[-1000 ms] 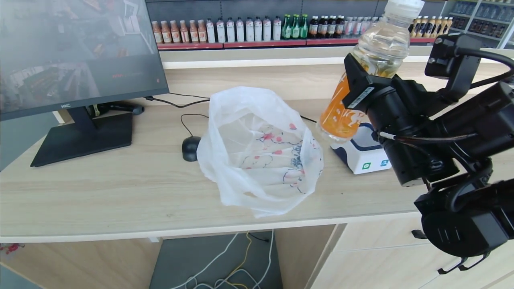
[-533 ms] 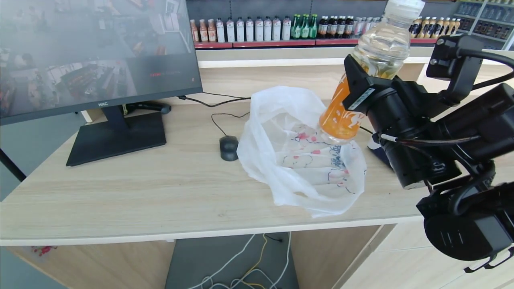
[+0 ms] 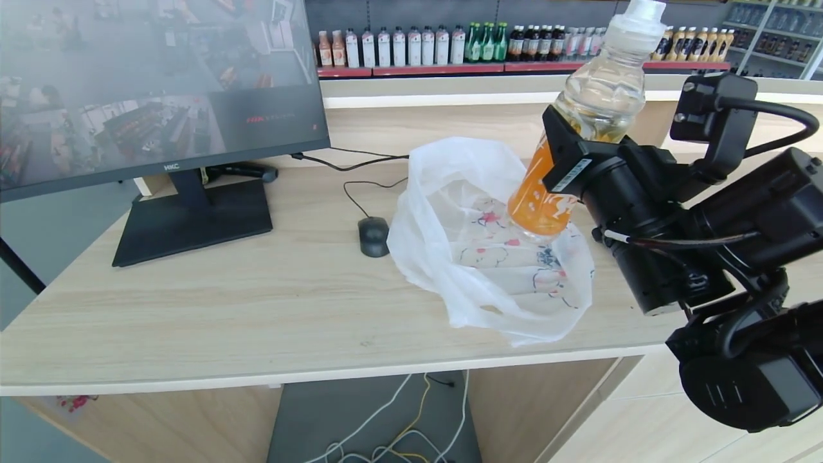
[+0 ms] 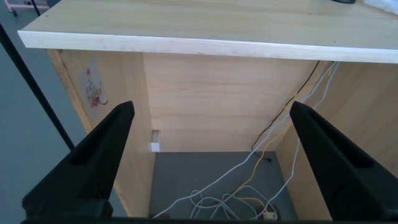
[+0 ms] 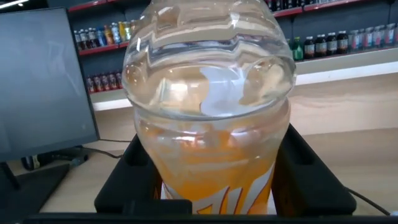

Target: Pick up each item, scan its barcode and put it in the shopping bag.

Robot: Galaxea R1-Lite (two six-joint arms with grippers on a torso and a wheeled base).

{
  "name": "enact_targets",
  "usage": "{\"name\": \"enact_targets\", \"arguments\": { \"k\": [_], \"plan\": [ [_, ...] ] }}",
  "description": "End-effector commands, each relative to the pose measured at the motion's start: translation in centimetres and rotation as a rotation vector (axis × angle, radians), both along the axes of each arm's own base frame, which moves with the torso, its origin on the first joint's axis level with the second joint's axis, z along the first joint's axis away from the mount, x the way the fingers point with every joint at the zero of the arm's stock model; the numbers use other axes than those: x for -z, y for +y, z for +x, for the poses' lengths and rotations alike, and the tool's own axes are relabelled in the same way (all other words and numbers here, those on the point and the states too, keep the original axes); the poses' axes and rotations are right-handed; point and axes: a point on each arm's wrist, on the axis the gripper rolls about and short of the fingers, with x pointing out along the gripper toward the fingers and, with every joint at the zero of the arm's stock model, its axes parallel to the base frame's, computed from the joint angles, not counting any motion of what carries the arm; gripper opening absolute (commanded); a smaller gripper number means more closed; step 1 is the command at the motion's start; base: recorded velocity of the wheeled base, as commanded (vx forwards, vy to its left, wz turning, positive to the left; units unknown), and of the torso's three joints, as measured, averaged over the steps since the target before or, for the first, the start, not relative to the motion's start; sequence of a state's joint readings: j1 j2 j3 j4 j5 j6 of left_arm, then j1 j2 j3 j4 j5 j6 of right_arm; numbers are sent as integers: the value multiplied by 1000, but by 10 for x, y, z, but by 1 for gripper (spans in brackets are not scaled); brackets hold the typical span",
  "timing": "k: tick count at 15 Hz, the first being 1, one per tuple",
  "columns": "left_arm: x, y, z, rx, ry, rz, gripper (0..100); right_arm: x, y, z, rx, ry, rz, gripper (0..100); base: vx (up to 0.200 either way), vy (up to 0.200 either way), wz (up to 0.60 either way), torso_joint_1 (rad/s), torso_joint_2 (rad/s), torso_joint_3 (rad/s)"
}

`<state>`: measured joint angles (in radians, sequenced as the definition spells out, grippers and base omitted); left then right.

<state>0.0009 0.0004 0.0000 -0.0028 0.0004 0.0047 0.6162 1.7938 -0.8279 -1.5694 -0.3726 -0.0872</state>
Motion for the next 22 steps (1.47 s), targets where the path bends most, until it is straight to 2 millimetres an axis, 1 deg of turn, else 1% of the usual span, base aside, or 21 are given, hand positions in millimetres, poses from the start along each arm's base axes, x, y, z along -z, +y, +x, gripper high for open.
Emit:
{"name": "enact_targets", "arguments": {
  "k": [1, 3, 7, 9, 10, 12, 15, 16, 18, 22],
  "plan": [
    [0, 0, 0, -2, -1, 0, 100, 3, 2, 1, -1, 11, -16, 0, 0, 0, 0, 0, 0, 0],
    [0, 0, 0, 0, -1, 0, 100, 2, 4, 4, -8, 42, -45, 0, 0, 0, 0, 0, 0, 0],
    [0, 0, 0, -2, -1, 0, 100, -18, 16, 20, -47, 87, -124, 0, 0, 0, 0, 0, 0, 0],
    [0, 0, 0, -2, -1, 0, 100, -23, 21, 27, -51, 120, -148, 0, 0, 0, 0, 0, 0, 0],
    [0, 0, 0, -2, -1, 0, 100, -24, 20, 34, -42, 131, -156, 0, 0, 0, 0, 0, 0, 0],
    [0, 0, 0, -2, -1, 0, 100, -20, 21, 45, -29, 140, -160, 0, 0, 0, 0, 0, 0, 0],
    [0, 0, 0, 0, -1, 0, 100, -4, 20, 62, -58, 160, -200, 0, 0, 0, 0, 0, 0, 0],
    [0, 0, 0, 0, -1, 0, 100, 1, 19, 72, -64, 163, -211, 0, 0, 0, 0, 0, 0, 0],
    [0, 0, 0, -2, -1, 0, 100, 11, 24, 84, -75, 184, -195, 0, 0, 0, 0, 0, 0, 0],
    [0, 0, 0, -2, -1, 0, 100, 21, 35, 103, -81, 182, -184, 0, 0, 0, 0, 0, 0, 0]
  ]
}}
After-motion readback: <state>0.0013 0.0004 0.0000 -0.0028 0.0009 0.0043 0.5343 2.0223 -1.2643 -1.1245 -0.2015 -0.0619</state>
